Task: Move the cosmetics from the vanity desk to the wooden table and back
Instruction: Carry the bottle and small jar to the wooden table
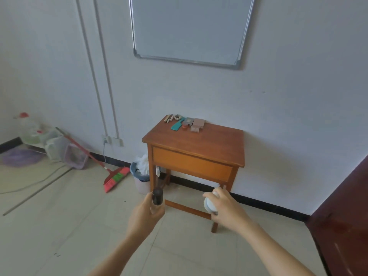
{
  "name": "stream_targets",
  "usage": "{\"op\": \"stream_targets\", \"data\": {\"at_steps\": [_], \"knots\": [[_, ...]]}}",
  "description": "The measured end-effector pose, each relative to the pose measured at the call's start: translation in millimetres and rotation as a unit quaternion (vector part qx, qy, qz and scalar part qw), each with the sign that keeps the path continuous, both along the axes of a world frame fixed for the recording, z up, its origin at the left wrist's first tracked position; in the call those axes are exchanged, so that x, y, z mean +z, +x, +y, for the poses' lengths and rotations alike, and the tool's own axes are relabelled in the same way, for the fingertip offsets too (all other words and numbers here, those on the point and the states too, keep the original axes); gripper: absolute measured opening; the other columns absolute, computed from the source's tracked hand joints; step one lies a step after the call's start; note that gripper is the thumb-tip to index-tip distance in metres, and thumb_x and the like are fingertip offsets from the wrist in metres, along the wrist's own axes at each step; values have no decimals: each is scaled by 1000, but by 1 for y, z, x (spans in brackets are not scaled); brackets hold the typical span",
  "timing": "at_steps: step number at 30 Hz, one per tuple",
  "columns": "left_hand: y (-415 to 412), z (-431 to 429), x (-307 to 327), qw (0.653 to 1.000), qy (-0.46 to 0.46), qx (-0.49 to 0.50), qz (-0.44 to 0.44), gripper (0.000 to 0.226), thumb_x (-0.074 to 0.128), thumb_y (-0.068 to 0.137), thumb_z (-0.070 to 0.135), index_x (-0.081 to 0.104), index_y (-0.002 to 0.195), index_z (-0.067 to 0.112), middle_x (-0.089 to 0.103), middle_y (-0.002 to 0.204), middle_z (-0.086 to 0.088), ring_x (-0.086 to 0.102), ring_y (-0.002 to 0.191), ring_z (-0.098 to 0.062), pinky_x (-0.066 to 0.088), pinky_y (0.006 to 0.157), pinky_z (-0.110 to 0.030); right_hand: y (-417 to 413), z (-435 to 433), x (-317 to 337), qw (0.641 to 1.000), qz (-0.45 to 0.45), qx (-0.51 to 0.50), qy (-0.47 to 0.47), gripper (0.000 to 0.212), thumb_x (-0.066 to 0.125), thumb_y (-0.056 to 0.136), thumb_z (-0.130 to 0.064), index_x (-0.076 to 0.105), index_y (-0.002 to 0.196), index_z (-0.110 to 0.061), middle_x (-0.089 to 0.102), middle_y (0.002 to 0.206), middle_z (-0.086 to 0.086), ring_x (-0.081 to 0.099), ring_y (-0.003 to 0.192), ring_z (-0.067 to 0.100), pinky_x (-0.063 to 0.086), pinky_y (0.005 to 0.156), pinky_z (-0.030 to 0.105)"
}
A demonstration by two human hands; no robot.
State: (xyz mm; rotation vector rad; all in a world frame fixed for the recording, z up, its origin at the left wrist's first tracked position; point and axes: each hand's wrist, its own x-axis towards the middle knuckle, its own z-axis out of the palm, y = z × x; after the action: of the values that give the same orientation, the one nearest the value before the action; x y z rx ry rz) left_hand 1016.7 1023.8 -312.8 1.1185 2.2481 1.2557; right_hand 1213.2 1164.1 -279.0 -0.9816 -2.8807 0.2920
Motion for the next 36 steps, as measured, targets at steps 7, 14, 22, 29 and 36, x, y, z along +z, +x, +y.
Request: {"op": "stream_targets", "data": {"at_steps": [7,14,22,29,36], "knots": [[-48,88,-22,999,-24,6,-25,21,62,83,21,45,74,29,54,69,6,51,65,-13,42,62,-27,-50,96,-17,1000,-9,-10,-28,52,57,82,-16,38,129,-27,35,123,-2,36,112,16,42,81,24],[-115,221,-32,999,-20,-31,-7,24,54,81,28,40,66,17,45,55,5,45,55,-18,37,54,-31,-104,201,-18,998,-16,-55,-23,53,58,81,-16,39,129,-27,37,120,-2,37,112,16,43,82,26],[-161,378,-5,991,-11,-136,-12,26,56,85,26,39,66,22,51,59,6,49,55,-12,39,54,-24,-140,306,2,983,16,-176,-57,55,65,80,-18,40,127,-28,39,125,-4,42,110,12,38,82,18],[-138,471,-34,977,-59,-204,-22,20,56,86,27,44,71,23,59,67,4,55,60,-11,44,56,-24,-128,378,-24,969,20,-226,-98,56,66,79,-19,40,128,-27,40,125,-3,43,110,12,37,83,16],[-120,589,-31,975,-87,-202,-22,15,55,85,30,47,75,23,62,71,4,59,66,-13,47,64,-29,-118,498,-43,963,50,-232,-131,59,62,75,-17,40,129,-29,39,120,-3,44,109,15,42,87,24]]}}
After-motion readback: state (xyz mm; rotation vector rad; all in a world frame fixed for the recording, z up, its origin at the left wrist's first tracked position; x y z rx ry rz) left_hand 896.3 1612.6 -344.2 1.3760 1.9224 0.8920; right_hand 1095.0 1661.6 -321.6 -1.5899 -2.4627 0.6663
